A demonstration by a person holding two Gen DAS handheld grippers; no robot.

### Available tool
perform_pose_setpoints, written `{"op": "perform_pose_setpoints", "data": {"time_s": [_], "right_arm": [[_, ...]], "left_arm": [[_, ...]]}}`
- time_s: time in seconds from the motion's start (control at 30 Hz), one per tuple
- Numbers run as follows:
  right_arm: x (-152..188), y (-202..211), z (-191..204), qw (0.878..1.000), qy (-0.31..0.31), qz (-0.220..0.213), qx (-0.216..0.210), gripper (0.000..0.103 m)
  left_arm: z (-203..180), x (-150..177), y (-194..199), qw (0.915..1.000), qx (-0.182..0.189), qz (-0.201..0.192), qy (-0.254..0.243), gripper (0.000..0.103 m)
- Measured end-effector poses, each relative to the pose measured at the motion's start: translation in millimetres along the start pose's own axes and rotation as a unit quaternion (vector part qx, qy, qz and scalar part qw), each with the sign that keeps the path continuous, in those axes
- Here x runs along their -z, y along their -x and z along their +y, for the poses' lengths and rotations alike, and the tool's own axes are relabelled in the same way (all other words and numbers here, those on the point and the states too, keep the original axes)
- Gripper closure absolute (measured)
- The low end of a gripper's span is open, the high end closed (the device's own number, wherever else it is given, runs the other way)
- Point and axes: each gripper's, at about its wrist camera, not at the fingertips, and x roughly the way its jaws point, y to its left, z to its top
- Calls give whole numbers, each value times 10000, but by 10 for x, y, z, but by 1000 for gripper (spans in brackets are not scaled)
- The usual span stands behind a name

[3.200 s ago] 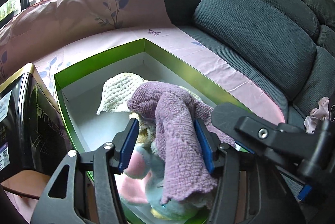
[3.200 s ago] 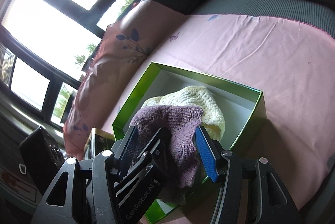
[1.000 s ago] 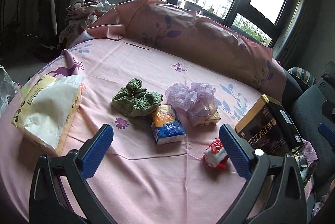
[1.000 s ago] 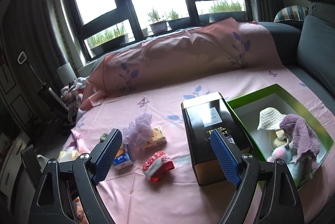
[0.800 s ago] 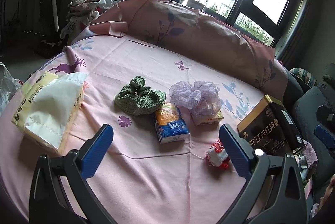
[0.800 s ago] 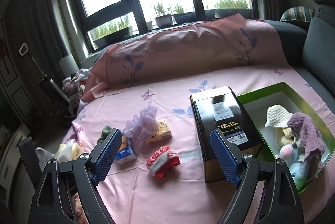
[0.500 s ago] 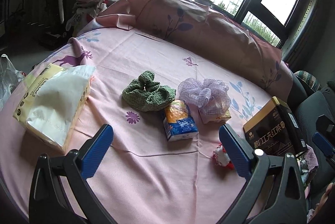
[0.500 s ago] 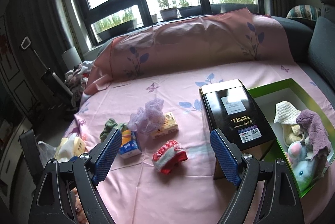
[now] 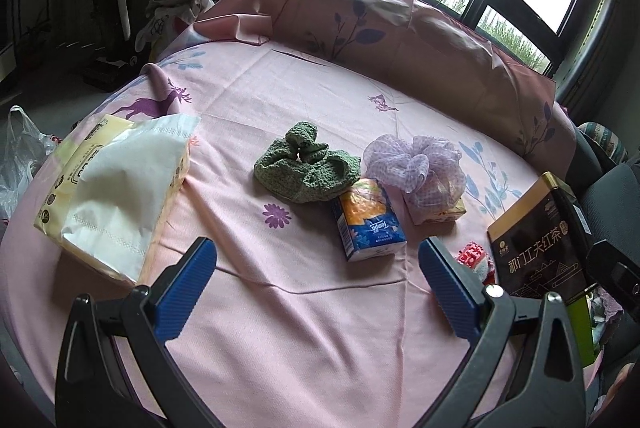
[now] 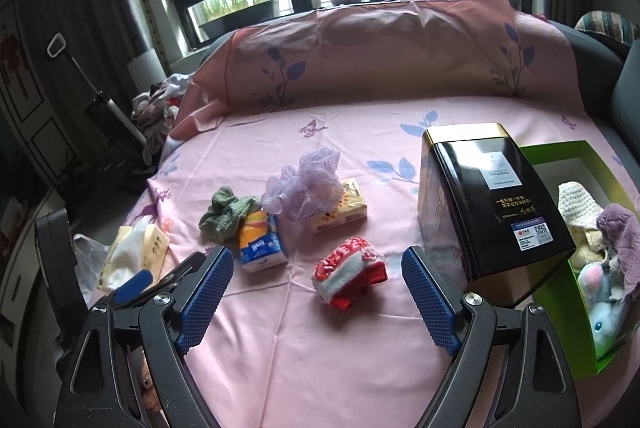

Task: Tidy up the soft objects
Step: 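Move the right tool back over the bed toward the red-and-white sock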

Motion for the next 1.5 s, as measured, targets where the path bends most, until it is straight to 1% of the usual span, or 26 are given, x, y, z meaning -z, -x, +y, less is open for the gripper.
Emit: {"op": "perform_pose_setpoints", "data": {"time_s": [0.1, 0.3, 0.63, 0.9, 1.0, 1.03, 1.1, 1.17, 1.3, 1.4, 1.5], "right_arm": [[16, -71, 45, 9998, 7, 156, -151, 16], [51, -166, 113, 9994, 90, 304, -155, 16], [63, -292, 49, 9987, -75, 479, -170, 16], [82, -407, 36, 9981, -95, 602, -54, 16], [92, -447, 50, 9980, -70, 619, -37, 16], [99, -465, 56, 9979, -66, 640, -15, 16], [114, -508, 71, 9974, -14, 711, 79, 16], [127, -546, 89, 9971, 73, 742, 144, 16], [154, -634, 92, 9961, 110, 858, 179, 16], [178, -705, 87, 9950, 131, 949, 299, 16], [197, -768, 98, 9940, 205, 991, 414, 16]], "left_arm": [[58, -19, 0, 9998, -168, -45, 60, 3], [139, -39, -30, 9997, -182, 60, 165, 3], [94, 0, -110, 9990, -340, 295, -46, 5], [60, 35, -152, 9980, -411, 432, -217, 8], [71, 35, -162, 9978, -412, 476, -194, 10], [74, 37, -163, 9978, -410, 491, -194, 13], [78, 40, -169, 9975, -419, 529, -224, 18], [74, 48, -177, 9970, -473, 561, -245, 28], [85, 56, -192, 9965, -497, 612, -259, 29], [74, 60, -181, 9967, -463, 607, -273, 29], [63, 64, -186, 9964, -472, 634, -293, 33]]}}
